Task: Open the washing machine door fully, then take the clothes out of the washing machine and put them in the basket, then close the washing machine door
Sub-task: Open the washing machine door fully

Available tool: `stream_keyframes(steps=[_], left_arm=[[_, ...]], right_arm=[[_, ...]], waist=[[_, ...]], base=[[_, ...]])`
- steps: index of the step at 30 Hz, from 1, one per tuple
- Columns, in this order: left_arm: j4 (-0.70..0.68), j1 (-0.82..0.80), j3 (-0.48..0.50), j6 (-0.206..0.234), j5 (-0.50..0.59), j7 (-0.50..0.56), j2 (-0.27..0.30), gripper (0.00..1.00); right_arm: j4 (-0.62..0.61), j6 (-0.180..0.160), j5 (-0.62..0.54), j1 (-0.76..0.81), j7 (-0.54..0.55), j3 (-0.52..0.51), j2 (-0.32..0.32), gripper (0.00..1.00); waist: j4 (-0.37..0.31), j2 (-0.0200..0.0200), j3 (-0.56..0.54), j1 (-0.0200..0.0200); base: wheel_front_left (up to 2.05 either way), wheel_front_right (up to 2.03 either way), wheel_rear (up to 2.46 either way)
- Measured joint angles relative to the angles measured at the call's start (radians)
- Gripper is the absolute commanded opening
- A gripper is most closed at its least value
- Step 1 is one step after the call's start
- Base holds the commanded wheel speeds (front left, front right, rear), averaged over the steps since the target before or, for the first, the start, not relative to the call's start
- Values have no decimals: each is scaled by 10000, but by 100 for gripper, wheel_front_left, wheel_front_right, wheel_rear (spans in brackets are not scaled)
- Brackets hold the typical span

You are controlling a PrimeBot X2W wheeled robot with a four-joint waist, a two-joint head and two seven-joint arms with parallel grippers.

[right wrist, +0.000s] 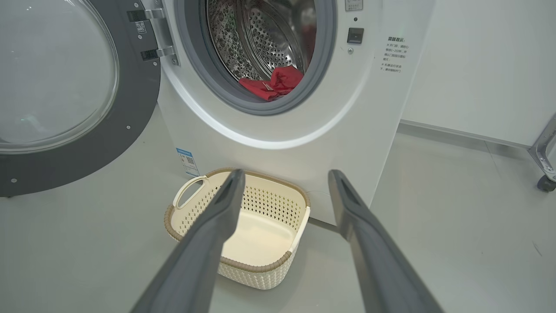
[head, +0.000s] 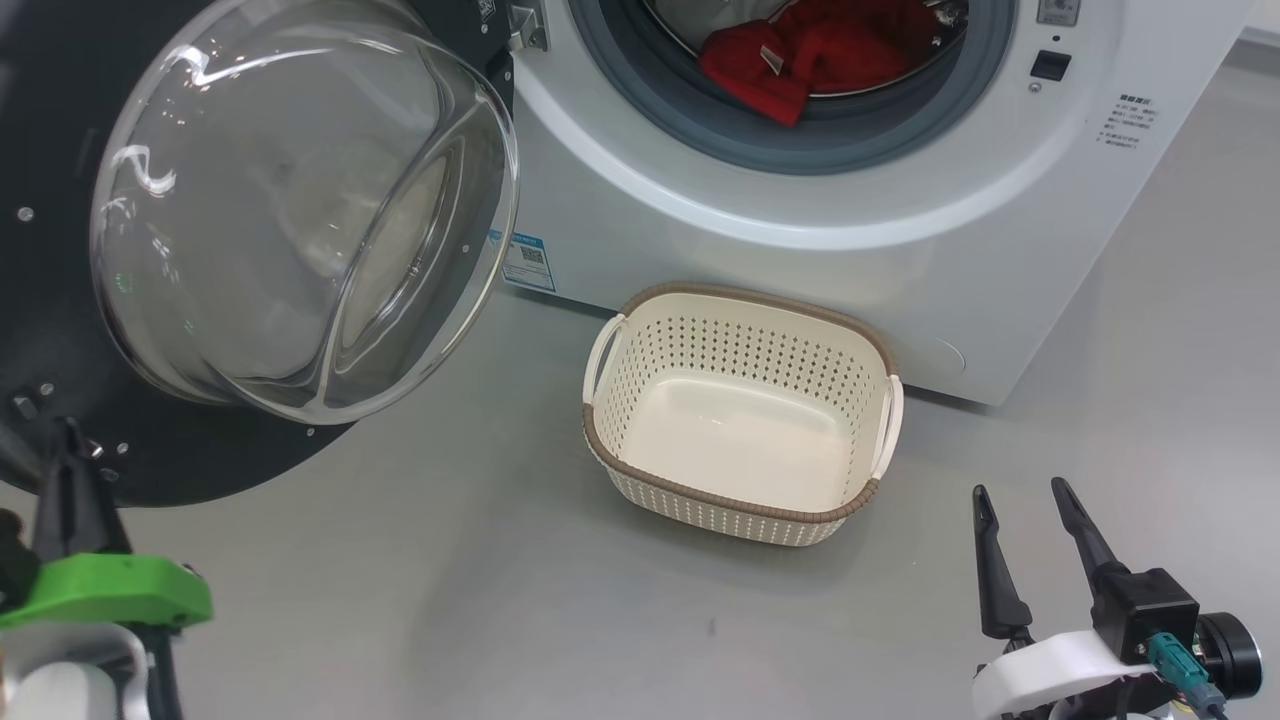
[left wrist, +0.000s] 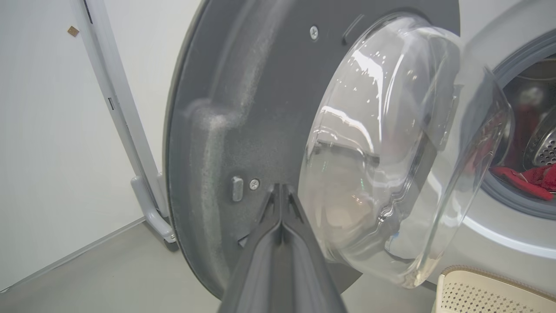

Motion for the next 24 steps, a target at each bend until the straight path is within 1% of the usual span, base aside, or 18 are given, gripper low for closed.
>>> stream_keyframes(steps=[2, 9, 12, 15, 17, 24], left_arm=[[-228, 202, -186, -10, 123, -2, -119, 0], [-871, 837, -725, -249, 263, -4, -485, 0], [-989, 1035, -894, -259, 263, -4, -648, 0], [-1200, 1311, -1108, -270, 267, -4, -803, 0], [-1342, 1423, -1287, -355, 349, -4, -882, 0], [-1730, 1659, -2034, -614, 439, -4, -941, 0]], right_arm=[[13, 0, 0, 1, 0, 2, 0, 100], [104, 61, 0, 4, 0, 148, 15, 100], [138, 84, 0, 4, 0, 180, 33, 100], [182, 86, -2, 3, 0, 236, 52, 100], [201, 86, -2, 4, 0, 255, 58, 100], [205, 84, -6, 3, 0, 295, 75, 100]], waist=[[20, 0, -65, 0], [9, 0, -264, 0], [-35, 0, -317, 0], [-147, 0, -383, 0], [-239, 0, -424, 0], [-648, 0, -513, 0]], base=[[0, 0, 0], [0, 0, 0], [0, 0, 0], [0, 0, 0], [0, 0, 0], [0, 0, 0]])
